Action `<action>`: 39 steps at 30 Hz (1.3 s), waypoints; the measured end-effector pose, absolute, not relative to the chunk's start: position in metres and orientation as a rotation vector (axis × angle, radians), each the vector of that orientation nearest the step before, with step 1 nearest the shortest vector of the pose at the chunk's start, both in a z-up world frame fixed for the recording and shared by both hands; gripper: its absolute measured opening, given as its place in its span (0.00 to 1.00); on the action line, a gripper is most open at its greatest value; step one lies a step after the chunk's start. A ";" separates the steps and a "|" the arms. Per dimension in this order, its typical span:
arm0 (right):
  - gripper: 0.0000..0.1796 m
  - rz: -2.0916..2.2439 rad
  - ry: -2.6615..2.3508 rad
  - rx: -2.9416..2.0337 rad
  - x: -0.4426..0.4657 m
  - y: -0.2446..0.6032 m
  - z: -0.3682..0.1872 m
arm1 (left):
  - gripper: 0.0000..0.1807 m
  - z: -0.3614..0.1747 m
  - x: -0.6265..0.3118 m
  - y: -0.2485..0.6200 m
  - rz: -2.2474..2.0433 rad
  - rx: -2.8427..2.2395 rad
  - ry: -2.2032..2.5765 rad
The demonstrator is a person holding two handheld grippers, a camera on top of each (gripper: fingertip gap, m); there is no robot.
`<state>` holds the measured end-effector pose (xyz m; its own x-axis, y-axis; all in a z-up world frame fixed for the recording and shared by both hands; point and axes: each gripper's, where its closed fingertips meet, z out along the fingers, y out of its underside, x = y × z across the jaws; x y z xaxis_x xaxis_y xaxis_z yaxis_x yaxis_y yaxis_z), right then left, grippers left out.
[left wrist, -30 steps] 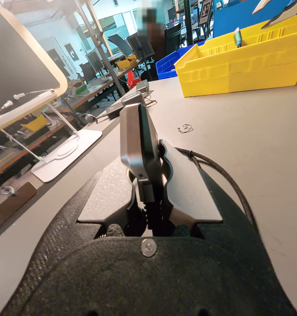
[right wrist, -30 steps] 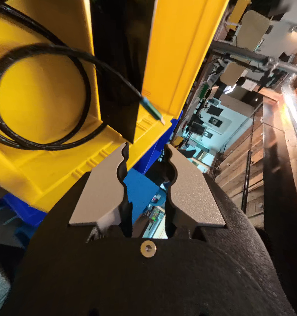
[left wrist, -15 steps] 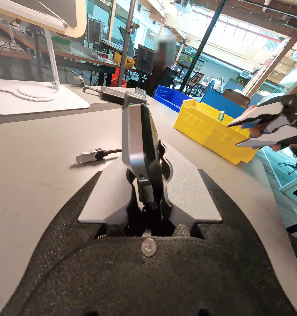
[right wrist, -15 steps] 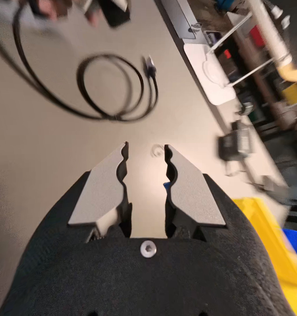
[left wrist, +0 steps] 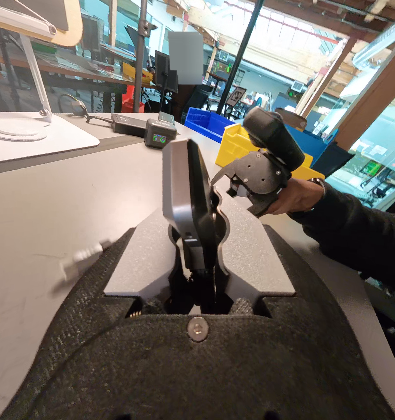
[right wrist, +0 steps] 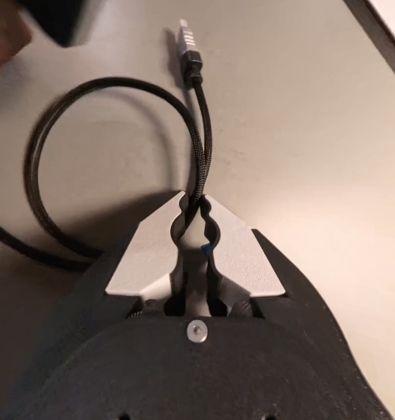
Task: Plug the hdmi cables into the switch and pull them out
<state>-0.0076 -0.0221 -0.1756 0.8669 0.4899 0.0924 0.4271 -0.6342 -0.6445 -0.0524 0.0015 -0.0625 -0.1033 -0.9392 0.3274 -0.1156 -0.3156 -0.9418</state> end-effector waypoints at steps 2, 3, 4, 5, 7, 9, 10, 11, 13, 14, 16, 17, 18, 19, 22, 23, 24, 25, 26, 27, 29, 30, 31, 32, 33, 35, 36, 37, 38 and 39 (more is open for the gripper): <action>0.05 0.146 -0.799 -2.254 -0.029 -0.025 -0.173 | 0.13 -0.068 -0.054 -0.002 -1.477 -1.468 1.282; 0.05 0.158 -0.845 -2.212 -0.038 -0.026 -0.171 | 0.13 -0.072 -0.054 -0.003 -1.450 -1.476 1.314; 0.05 0.174 -0.884 -2.173 -0.048 -0.027 -0.168 | 0.13 -0.077 -0.053 -0.003 -1.417 -1.485 1.343; 0.05 0.185 -0.925 -2.131 -0.056 -0.028 -0.165 | 0.14 -0.083 -0.053 -0.005 -1.385 -1.490 1.383; 0.05 0.168 -1.005 -2.051 -0.068 -0.030 -0.160 | 0.16 -0.097 -0.051 -0.008 -1.289 -1.499 1.464; 0.05 0.145 -1.072 -1.993 -0.075 -0.033 -0.158 | 0.20 -0.110 -0.049 -0.009 -1.181 -1.512 1.529; 0.05 0.139 -1.107 -1.955 -0.080 -0.035 -0.158 | 0.22 -0.115 -0.049 -0.008 -1.131 -1.529 1.539; 0.05 0.135 -1.135 -1.926 -0.083 -0.037 -0.158 | 0.25 -0.121 -0.049 -0.007 -1.085 -1.548 1.558; 0.06 0.108 -1.177 -1.899 -0.085 -0.041 -0.160 | 0.33 -0.134 -0.051 -0.004 -0.982 -1.575 1.611; 0.06 0.095 -1.191 -1.889 -0.086 -0.041 -0.160 | 0.38 -0.140 -0.054 -0.003 -0.938 -1.584 1.646; 0.06 0.095 -1.198 -1.870 -0.086 -0.042 -0.158 | 0.43 -0.148 -0.059 -0.004 -0.895 -1.620 1.696; 0.06 0.097 -1.194 -1.860 -0.087 -0.043 -0.157 | 0.44 -0.148 -0.062 -0.004 -0.899 -1.633 1.703; 0.06 0.100 -1.190 -1.854 -0.087 -0.043 -0.156 | 0.44 -0.146 -0.064 -0.004 -0.917 -1.645 1.701; 0.06 0.103 -1.187 -1.850 -0.087 -0.043 -0.155 | 0.45 -0.144 -0.067 -0.005 -0.942 -1.660 1.701; 0.05 0.104 -1.179 -1.839 -0.086 -0.043 -0.152 | 0.47 -0.138 -0.078 -0.007 -1.023 -1.697 1.710; 0.05 0.102 -1.175 -1.832 -0.086 -0.043 -0.151 | 0.48 -0.138 -0.081 -0.008 -1.053 -1.713 1.718; 0.05 0.095 -1.169 -1.828 -0.085 -0.042 -0.150 | 0.50 -0.138 -0.085 -0.010 -1.084 -1.734 1.729; 0.05 0.090 -1.165 -1.825 -0.084 -0.042 -0.148 | 0.50 -0.139 -0.087 -0.010 -1.103 -1.756 1.733; 0.05 0.089 -1.161 -1.820 -0.084 -0.042 -0.147 | 0.50 -0.140 -0.089 -0.009 -1.126 -1.777 1.725; 0.04 0.089 -1.158 -1.814 -0.084 -0.042 -0.146 | 0.50 -0.140 -0.091 -0.010 -1.164 -1.805 1.717; 0.04 0.085 -1.156 -1.804 -0.083 -0.042 -0.144 | 0.50 -0.141 -0.094 -0.014 -1.240 -1.853 1.715; 0.05 0.084 -1.156 -1.801 -0.082 -0.043 -0.144 | 0.50 -0.143 -0.097 -0.018 -1.266 -1.868 1.738; 0.04 0.083 -1.156 -1.796 -0.081 -0.043 -0.143 | 0.52 -0.146 -0.101 -0.022 -1.276 -1.875 1.781; 0.04 0.081 -1.155 -1.791 -0.081 -0.043 -0.142 | 0.54 -0.151 -0.106 -0.026 -1.258 -1.878 1.831; 0.04 0.077 -1.152 -1.790 -0.080 -0.043 -0.142 | 0.54 -0.155 -0.111 -0.029 -1.227 -1.871 1.884; 0.04 0.061 -1.144 -1.780 -0.077 -0.042 -0.140 | 0.51 -0.156 -0.114 -0.036 -1.219 -1.834 1.937; 0.04 0.057 -1.143 -1.773 -0.077 -0.041 -0.139 | 0.49 -0.156 -0.114 -0.038 -1.219 -1.829 1.951; 0.04 0.053 -1.141 -1.771 -0.076 -0.041 -0.139 | 0.48 -0.158 -0.113 -0.040 -1.207 -1.826 1.963; 0.04 0.049 -1.137 -1.767 -0.075 -0.040 -0.139 | 0.46 -0.159 -0.112 -0.042 -1.195 -1.830 1.975; 0.04 0.044 -1.136 -1.760 -0.074 -0.040 -0.138 | 0.42 -0.160 -0.112 -0.044 -1.195 -1.830 1.989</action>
<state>-0.0741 -0.0401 -0.1379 0.5584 0.7014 0.4430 0.6654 -0.0598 -0.7441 -0.1121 -0.0439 -0.1604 -0.2222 -0.9013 0.3718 -0.7515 -0.0846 -0.6543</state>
